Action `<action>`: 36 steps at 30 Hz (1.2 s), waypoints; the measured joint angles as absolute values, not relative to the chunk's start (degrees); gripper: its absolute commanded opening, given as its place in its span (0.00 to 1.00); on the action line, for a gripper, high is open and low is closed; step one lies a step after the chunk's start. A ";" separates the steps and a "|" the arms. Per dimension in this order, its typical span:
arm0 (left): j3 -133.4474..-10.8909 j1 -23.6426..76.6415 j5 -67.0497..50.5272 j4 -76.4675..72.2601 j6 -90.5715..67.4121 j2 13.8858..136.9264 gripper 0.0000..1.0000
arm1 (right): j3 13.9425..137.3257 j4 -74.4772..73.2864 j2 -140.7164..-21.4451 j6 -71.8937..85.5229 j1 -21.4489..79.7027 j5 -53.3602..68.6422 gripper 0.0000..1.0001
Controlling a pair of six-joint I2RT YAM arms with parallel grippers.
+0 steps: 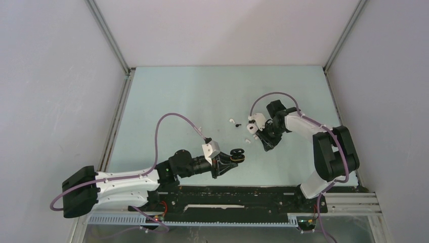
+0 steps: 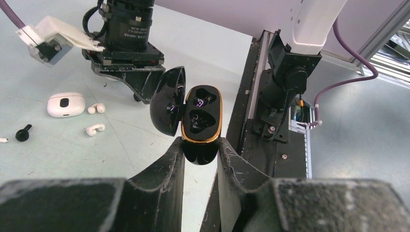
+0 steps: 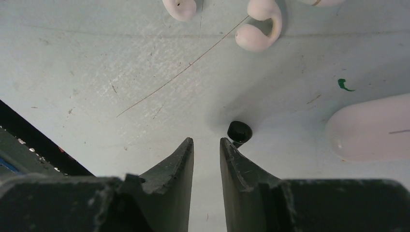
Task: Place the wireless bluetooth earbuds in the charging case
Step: Pick up the earbud from the center of the board.
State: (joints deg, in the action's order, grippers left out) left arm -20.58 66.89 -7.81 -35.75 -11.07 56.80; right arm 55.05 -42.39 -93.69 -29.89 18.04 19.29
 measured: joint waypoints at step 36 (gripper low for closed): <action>-20.58 66.89 -7.75 -35.59 -11.07 56.95 0.00 | 58.83 -41.45 -99.29 -23.90 17.56 14.59 0.29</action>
